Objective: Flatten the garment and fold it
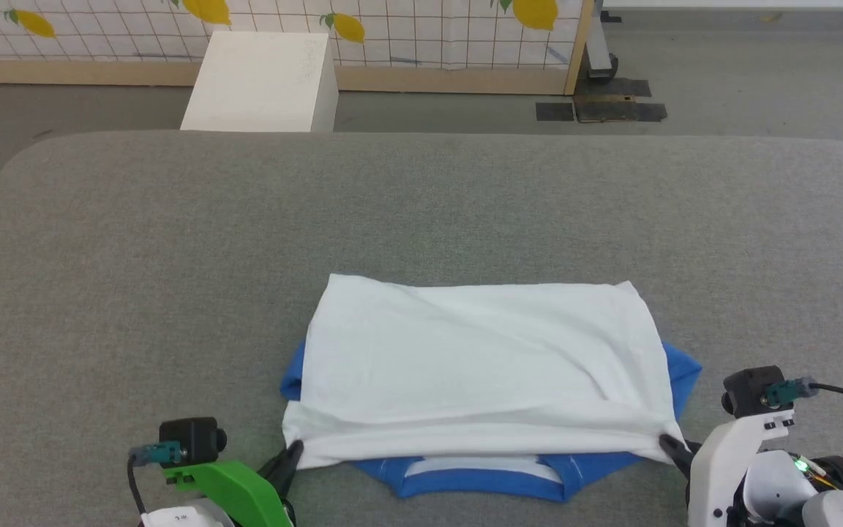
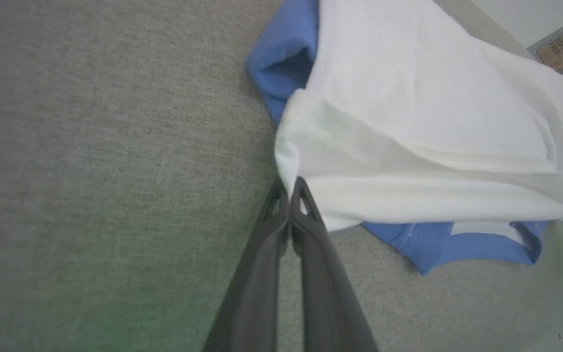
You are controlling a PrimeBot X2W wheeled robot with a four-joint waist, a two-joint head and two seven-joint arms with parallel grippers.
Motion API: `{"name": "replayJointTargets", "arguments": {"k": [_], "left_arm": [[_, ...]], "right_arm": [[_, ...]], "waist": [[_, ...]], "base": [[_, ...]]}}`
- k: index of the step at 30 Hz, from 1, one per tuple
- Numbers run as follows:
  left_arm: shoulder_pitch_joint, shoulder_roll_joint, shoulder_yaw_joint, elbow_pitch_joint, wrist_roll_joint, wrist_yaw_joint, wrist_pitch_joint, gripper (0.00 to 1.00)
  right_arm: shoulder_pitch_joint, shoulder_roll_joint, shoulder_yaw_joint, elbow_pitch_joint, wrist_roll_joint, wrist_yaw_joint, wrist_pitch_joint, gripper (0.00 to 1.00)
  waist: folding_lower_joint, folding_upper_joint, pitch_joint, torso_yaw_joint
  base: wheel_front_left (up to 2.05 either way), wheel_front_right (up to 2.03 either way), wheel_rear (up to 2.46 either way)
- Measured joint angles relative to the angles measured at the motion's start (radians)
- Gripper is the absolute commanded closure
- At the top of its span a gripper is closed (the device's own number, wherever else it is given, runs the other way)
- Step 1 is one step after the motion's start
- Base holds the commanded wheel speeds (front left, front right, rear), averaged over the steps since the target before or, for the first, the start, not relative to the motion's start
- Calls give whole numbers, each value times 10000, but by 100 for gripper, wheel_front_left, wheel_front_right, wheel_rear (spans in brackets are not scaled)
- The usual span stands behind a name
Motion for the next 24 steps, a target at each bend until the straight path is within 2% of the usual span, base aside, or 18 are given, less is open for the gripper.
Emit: {"name": "replayJointTargets", "arguments": {"k": [1, 2, 8, 13, 16, 19, 24], "left_arm": [[-1, -15, -15, 58, -38, 40, 73, 0], [-2, -19, -25, 125, -52, 54, 144, 0], [-11, 224, 29, 153, -136, 443, 736, 0], [-3, 711, 453, -650, -188, 1099, 1032, 0], [-47, 913, 920, -1501, -12, 1319, 297, 0], [-333, 1112, 1317, -2173, 775, 1419, -1108, 0], [-956, 1053, 1684, -2548, 2096, 1592, -3645, 0]], "right_arm": [[4, 19, -12, -8, -12, 0, 15, 83], [11, 33, -21, -42, -12, 0, 71, 0], [218, -81, -261, -708, 184, -4, 575, 0], [337, -199, -984, -1831, 938, -6, 1367, 0], [151, -234, -1613, -2253, 1151, -6, 1701, 0], [-445, -382, -1820, -2255, 1145, -6, 2059, 0], [-1406, -928, -978, -1534, 1189, -6, 2836, 0]], "waist": [[0, 0, -23, -9], [0, 0, -53, -22], [0, 0, -241, -85], [0, 0, -380, -123], [0, 0, -304, -126], [0, 0, -127, -124], [0, 0, 305, -76]], "base": [[0, 0, 0], [0, 0, 0], [0, 0, 0], [0, 0, 0], [0, 0, 0], [0, 0, 0], [0, 0, 0]]}}
